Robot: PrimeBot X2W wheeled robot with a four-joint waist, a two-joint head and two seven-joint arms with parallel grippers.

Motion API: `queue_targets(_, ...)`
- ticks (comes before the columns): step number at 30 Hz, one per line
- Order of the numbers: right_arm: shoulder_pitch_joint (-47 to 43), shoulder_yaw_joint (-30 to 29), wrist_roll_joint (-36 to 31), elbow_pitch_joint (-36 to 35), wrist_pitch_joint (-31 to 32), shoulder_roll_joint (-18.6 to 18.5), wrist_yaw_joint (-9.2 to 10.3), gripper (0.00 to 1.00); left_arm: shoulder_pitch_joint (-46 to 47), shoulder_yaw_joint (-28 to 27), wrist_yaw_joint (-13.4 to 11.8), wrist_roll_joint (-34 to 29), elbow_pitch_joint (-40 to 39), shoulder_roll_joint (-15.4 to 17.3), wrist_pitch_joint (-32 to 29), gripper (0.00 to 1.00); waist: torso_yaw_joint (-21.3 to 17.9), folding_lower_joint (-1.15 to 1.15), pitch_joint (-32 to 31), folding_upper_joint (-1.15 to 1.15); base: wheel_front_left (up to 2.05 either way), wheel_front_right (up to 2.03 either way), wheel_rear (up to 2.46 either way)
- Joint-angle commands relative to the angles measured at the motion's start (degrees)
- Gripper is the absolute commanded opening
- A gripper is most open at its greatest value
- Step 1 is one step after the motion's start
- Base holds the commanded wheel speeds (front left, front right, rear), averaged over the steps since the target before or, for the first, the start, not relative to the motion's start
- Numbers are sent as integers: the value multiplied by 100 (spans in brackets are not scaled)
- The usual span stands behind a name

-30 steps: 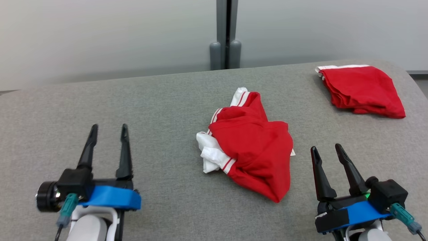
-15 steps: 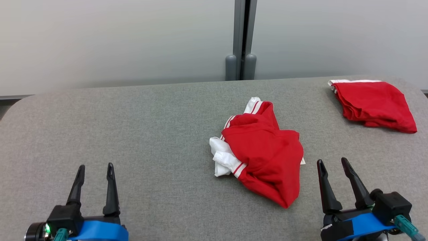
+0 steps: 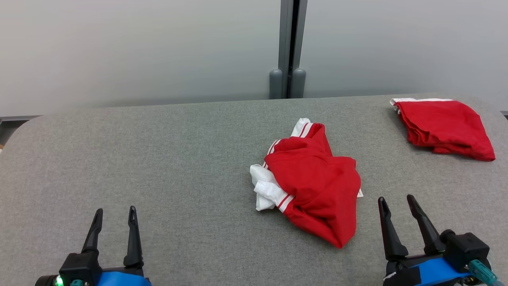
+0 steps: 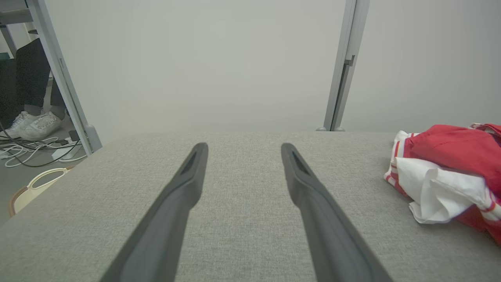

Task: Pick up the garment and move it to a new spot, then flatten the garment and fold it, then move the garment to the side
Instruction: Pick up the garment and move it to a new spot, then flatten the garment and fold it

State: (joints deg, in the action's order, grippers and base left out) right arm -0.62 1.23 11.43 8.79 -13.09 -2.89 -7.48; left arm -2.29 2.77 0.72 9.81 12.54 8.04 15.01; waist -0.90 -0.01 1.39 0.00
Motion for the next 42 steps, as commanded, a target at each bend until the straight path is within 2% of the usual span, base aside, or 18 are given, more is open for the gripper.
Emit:
queue_targets(1, -63, -14, -52, -33, 21, 1, -3, 100, 24, -31, 23, -39, 14, -6, 24, 100, -6, 1, 9, 0, 0, 0, 0)
queue_targets(23, 24, 24, -47, -10, 22, 1, -3, 100, 182, -80, 182, -252, 69, -185, 23, 100, -69, 1, 94, 0, 0, 0, 0)
queue_targets(31, 233, 143, -59, 3, -1, 1, -3, 100, 1061, 172, 422, -296, 441, -183, 19, 100, -318, 1, 312, 0, 0, 0, 0)
queue_targets(42, 473, 261, 19, 65, -70, 1, -3, 100, 2525, 856, 644, -263, 1562, -48, -145, 100, -874, 1, 757, 0, 0, 0, 0)
